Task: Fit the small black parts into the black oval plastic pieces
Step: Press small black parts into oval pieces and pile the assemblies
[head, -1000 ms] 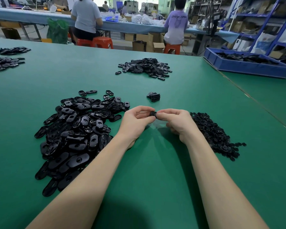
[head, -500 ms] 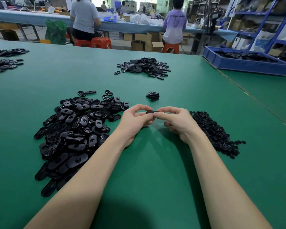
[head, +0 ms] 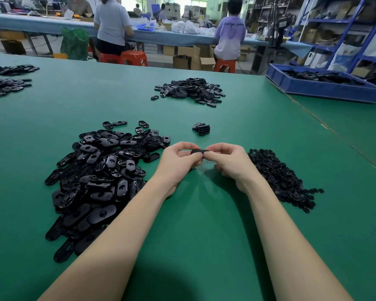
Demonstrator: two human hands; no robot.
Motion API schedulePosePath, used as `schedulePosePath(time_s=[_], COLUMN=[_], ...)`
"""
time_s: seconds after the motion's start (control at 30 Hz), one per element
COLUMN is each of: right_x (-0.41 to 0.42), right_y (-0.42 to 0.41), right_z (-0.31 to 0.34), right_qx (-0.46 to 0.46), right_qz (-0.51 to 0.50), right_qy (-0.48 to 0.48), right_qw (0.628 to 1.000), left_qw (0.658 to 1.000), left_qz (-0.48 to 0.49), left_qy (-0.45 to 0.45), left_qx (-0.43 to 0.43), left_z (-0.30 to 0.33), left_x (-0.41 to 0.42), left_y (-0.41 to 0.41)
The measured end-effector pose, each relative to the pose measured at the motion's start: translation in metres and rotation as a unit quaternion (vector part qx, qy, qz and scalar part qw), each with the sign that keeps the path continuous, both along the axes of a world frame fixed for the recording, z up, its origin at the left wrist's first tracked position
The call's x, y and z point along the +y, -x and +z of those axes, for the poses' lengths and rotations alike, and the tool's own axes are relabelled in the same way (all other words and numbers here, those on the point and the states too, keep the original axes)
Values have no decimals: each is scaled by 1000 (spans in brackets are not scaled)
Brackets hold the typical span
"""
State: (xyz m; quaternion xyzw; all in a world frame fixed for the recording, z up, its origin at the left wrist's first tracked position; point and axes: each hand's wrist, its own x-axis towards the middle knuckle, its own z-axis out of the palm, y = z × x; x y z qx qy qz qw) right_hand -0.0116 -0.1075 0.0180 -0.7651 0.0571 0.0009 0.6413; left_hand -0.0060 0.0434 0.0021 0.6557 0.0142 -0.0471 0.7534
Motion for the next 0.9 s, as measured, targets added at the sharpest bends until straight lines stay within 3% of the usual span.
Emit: schedulePosePath(time_s=[0.4, 0.63, 0.7, 0.8, 0.9], right_x=[-4, 1, 5, 11, 20], right_y=[-2, -2, -2, -3, -8], right_z=[-8, -7, -7, -7, -10], right_qx=[-18, -36, -36, -41, -59], right_qz=[-16, -27, -27, -48, -92], right_qy=[45, 69, 34, -49, -54], right_qw=[999, 997, 998, 997, 993], left_qw=[989, 990, 992, 981, 939], left_qz=[60, 66, 48, 32, 73], left_qy=[-132, -124, -109, -169, -272], left_qx=[-28, -26, -33, -95, -197], left_z=[-8, -8, -8, -6, 3], left_x=[-8, -7, -4, 2, 5], left_y=[-3, -3, -4, -6, -12])
